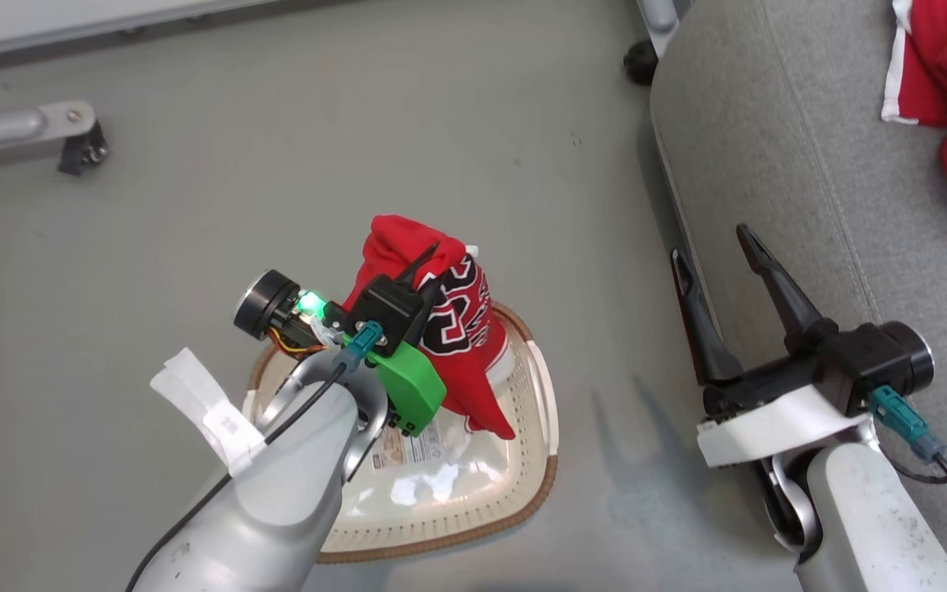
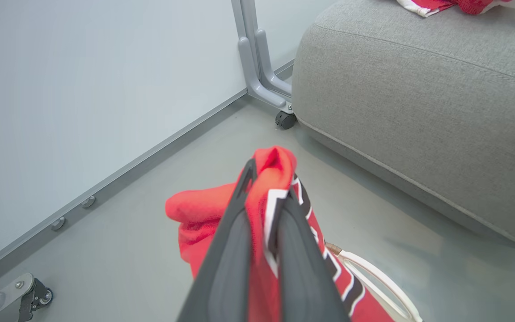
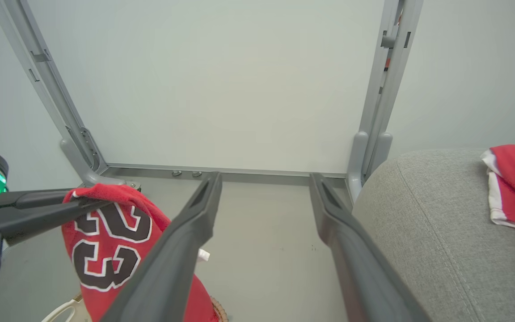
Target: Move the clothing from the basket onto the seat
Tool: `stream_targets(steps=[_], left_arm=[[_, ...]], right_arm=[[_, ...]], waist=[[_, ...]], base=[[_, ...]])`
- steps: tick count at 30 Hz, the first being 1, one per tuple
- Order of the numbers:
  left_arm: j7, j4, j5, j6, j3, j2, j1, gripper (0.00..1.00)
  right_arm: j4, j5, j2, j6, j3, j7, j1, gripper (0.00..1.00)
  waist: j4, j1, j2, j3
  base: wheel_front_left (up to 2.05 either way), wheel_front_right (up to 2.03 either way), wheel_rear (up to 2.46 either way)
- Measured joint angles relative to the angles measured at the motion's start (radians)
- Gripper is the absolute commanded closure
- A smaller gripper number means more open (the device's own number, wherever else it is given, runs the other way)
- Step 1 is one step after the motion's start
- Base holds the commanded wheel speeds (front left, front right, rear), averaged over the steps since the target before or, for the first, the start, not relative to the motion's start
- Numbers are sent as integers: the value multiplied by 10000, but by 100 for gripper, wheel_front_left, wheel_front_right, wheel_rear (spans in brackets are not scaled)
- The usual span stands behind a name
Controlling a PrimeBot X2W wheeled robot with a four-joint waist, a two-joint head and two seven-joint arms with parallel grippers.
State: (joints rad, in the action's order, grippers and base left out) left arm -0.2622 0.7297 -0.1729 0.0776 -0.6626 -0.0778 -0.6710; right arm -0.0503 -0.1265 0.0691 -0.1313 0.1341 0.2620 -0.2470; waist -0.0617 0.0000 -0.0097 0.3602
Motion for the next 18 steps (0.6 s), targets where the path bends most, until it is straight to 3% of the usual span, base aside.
stream_targets(steps=[18], left_arm=[[-4,-3676,42,-13,1011,-128,778,100]], right_arm=[[-249,-150,-6,0,102,-2,1128,0]], waist=[[552,0,0,-2175]], base=[[0,0,0]])
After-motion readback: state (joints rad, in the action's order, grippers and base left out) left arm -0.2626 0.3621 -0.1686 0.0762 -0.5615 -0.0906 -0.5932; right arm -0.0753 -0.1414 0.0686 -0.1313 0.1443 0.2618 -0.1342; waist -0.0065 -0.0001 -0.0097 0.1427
